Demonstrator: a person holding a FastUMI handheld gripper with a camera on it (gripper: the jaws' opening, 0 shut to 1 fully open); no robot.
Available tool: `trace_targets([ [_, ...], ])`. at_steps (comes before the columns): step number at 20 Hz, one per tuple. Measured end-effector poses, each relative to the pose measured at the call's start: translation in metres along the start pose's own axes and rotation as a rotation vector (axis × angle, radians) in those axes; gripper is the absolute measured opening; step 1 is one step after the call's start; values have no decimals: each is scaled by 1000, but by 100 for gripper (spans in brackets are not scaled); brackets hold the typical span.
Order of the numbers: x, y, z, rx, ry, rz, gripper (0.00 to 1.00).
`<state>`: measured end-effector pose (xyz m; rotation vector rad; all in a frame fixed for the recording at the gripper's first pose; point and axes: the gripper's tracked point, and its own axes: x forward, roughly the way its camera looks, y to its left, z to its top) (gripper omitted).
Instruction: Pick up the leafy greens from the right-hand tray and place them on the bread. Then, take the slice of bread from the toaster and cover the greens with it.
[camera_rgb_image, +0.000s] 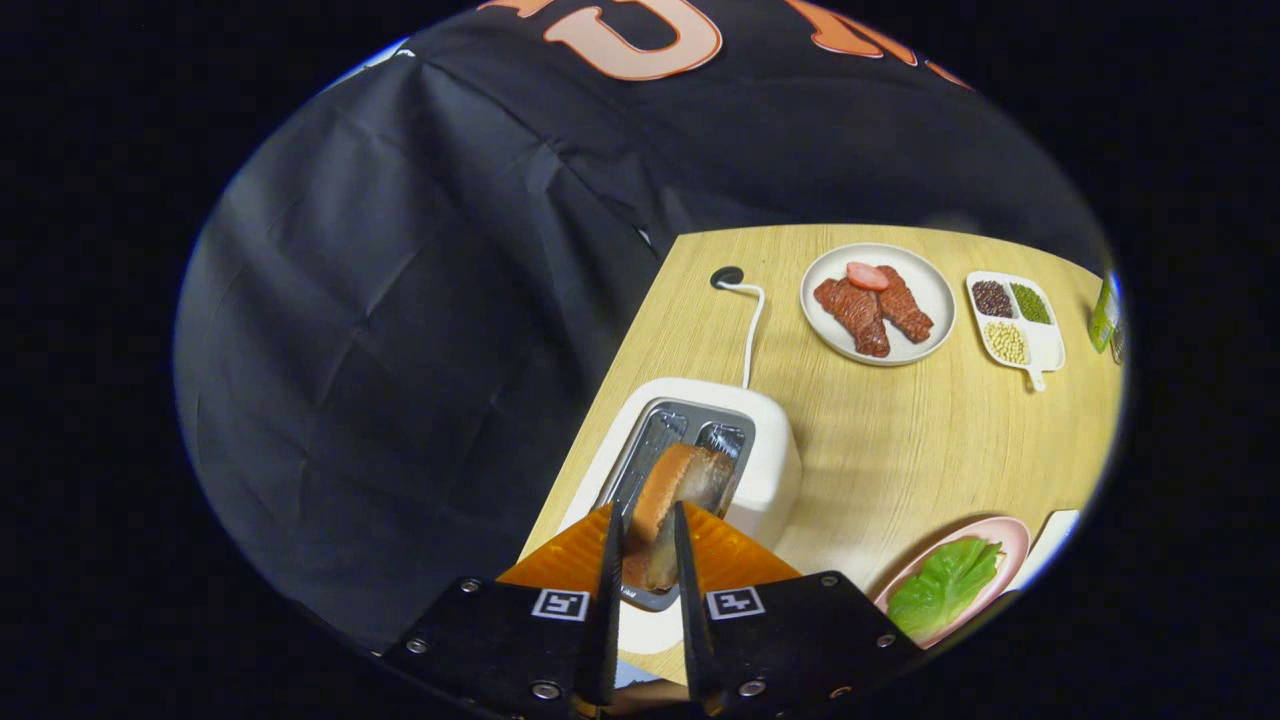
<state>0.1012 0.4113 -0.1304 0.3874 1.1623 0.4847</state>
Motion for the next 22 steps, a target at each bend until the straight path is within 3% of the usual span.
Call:
trace_targets([
  [4,4,-1,2,-51,-20,-7,29],
  [7,-4,-8,3,-65,-42,-28,11],
  [9,-8,-7,1,-81,-57,-14,7],
  [15,-59,2,11,-89,-180,73,6],
  [22,-126,-24,13,-31,-317,137,6],
])
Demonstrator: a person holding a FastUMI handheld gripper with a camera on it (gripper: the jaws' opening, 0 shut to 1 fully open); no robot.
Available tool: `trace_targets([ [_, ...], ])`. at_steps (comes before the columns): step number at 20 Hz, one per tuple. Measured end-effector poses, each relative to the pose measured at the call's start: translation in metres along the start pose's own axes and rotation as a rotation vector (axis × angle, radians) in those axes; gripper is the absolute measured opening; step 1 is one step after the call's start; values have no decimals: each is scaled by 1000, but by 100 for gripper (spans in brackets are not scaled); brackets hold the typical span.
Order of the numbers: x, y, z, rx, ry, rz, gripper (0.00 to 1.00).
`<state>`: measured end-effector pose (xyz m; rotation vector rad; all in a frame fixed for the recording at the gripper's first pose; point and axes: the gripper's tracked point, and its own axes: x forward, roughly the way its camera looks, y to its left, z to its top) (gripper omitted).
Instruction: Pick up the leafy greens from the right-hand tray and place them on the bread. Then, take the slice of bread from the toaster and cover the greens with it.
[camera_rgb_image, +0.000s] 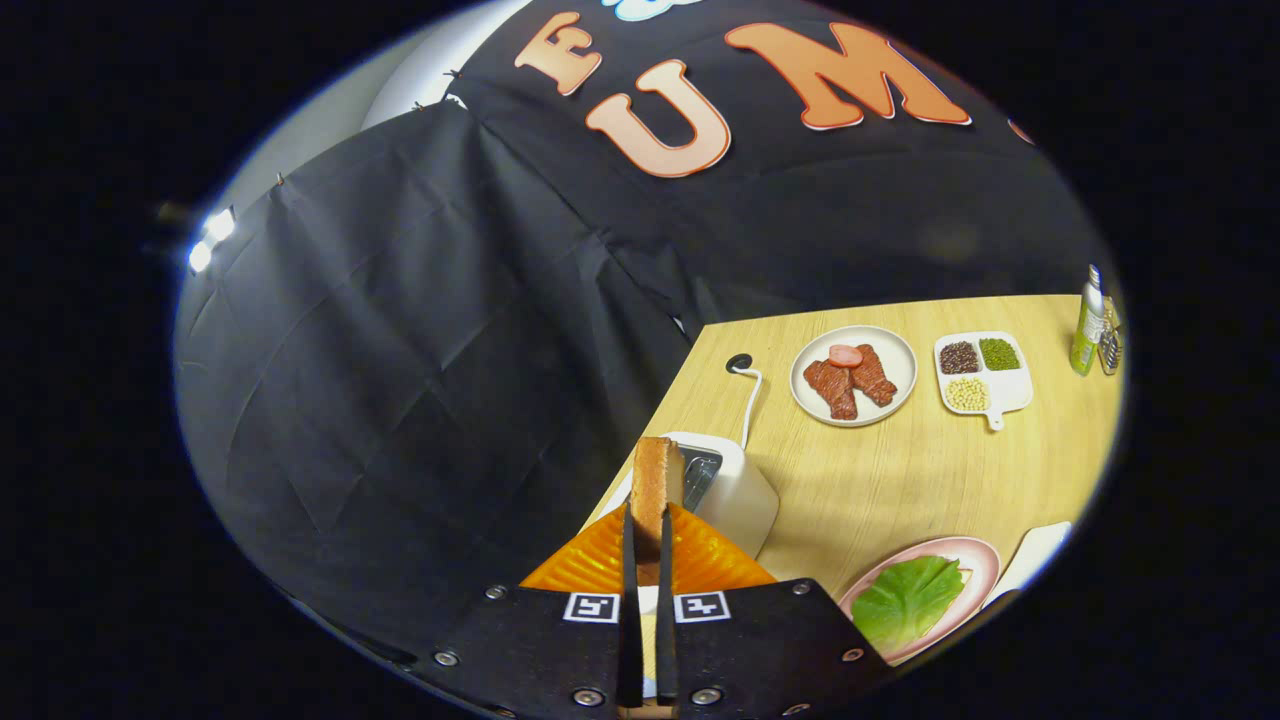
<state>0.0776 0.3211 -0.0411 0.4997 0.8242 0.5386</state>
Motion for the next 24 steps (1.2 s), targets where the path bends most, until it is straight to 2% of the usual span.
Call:
trace_targets([
  [6,-38,-35,-14,34,-26,9,5],
  [11,-52,-72,-39,74,-16,2,5],
  [14,-53,-96,-52,88,-17,-28,5],
  [24,-64,-156,-101,188,15,-42,5],
])
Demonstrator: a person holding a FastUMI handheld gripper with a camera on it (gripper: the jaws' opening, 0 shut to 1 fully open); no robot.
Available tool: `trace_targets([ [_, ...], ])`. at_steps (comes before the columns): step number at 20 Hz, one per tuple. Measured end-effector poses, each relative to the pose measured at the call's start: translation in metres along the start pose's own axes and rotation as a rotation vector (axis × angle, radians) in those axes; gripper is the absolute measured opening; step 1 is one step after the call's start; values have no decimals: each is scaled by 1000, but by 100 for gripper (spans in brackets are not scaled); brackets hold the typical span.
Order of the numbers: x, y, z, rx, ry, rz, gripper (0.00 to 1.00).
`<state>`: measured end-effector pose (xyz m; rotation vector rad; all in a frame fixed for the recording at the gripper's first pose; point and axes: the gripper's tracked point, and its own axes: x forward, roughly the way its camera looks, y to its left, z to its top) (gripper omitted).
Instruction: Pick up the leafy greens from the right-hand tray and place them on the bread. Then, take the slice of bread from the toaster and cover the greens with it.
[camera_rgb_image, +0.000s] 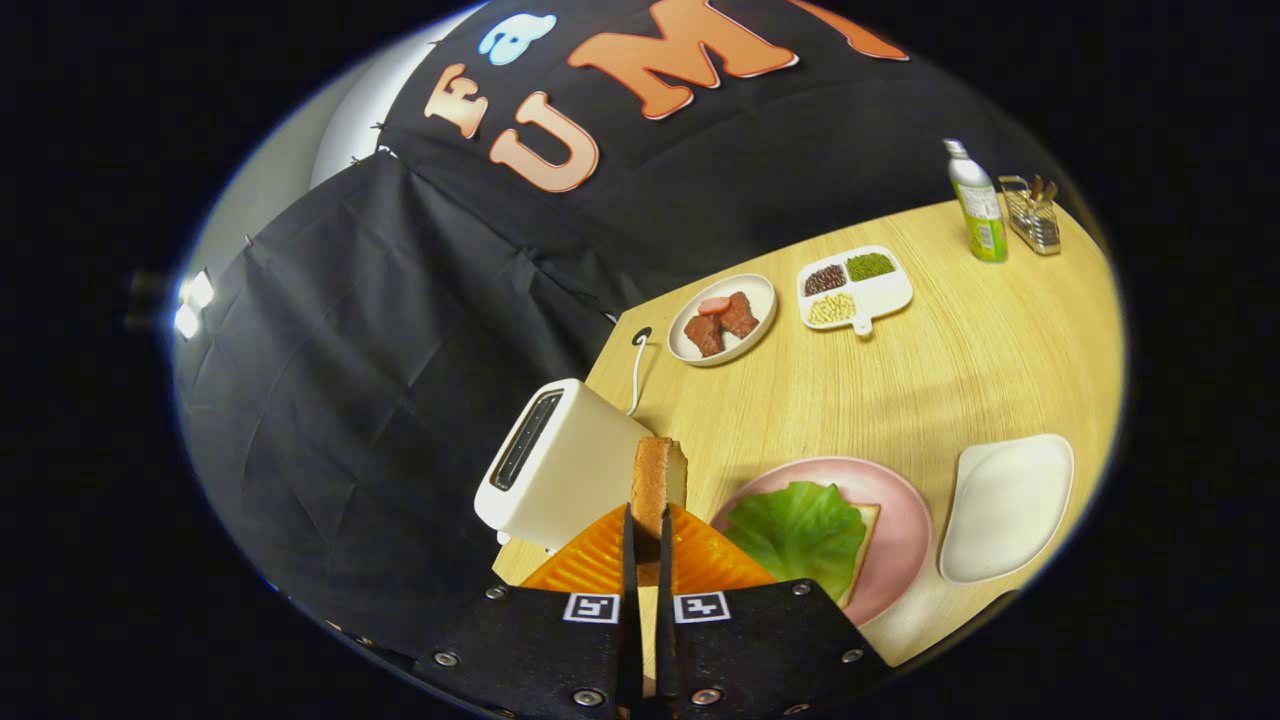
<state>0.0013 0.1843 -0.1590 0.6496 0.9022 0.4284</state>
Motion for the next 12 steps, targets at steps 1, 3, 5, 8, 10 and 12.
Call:
trace_targets([
  [1,0,-9,-5,14,7,-14,5],
  [3,2,-26,-11,33,18,-40,5],
  [5,3,-40,-17,60,26,-52,5],
  [8,4,-62,-27,78,42,-85,5],
  [10,5,-79,-34,74,46,-128,5],
  [12,4,-90,-38,75,45,-152,5],
])
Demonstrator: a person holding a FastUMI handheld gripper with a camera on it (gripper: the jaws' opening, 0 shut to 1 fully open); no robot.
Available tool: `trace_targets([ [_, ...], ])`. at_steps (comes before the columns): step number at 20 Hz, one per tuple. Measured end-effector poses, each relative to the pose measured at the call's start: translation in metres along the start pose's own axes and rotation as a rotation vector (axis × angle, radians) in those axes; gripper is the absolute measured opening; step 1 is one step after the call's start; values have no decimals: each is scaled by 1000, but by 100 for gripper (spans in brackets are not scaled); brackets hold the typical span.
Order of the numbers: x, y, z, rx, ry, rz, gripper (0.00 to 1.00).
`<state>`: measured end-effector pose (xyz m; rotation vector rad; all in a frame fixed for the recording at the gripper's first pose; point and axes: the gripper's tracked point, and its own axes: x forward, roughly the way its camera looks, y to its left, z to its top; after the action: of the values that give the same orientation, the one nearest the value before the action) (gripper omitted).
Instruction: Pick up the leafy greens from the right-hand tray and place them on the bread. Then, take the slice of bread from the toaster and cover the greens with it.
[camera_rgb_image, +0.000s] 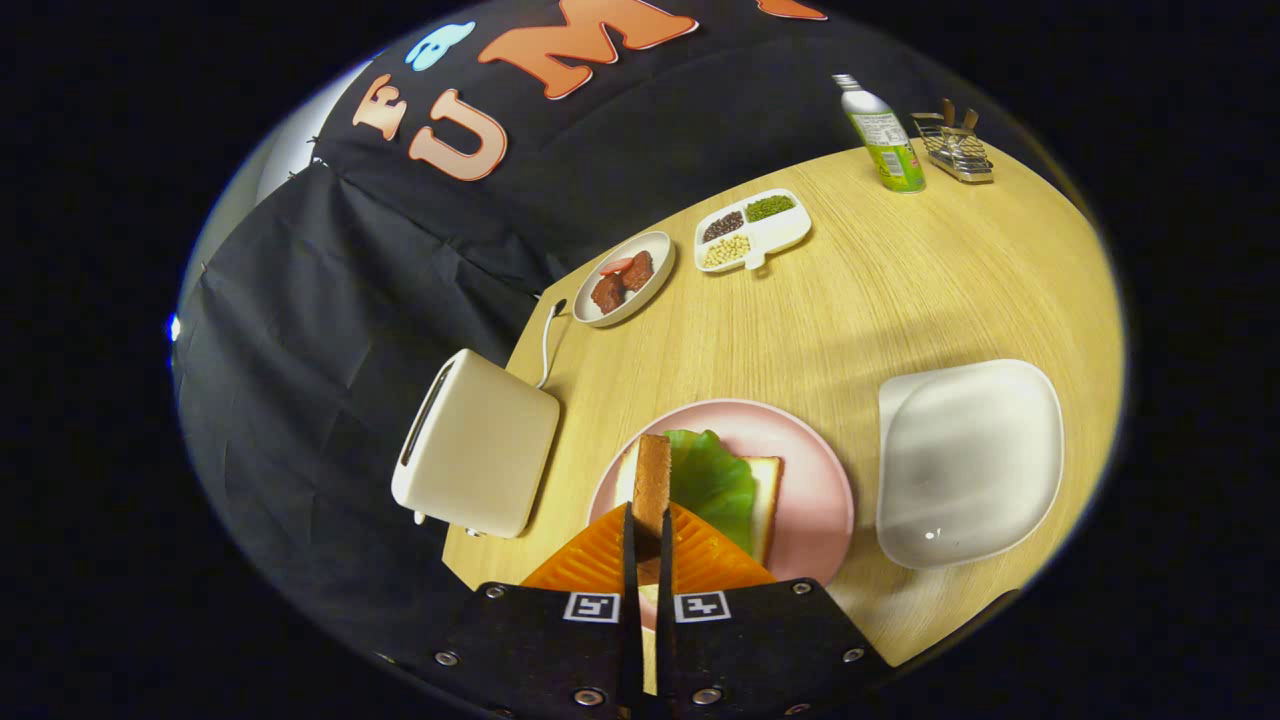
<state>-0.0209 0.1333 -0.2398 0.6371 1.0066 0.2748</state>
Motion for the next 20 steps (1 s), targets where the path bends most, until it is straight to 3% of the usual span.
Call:
trace_targets([
  [12,0,-28,-12,-27,-4,-77,9],
  [16,-1,-35,-6,-23,-24,-95,19],
  [20,-4,-53,7,-44,-74,-183,29],
])
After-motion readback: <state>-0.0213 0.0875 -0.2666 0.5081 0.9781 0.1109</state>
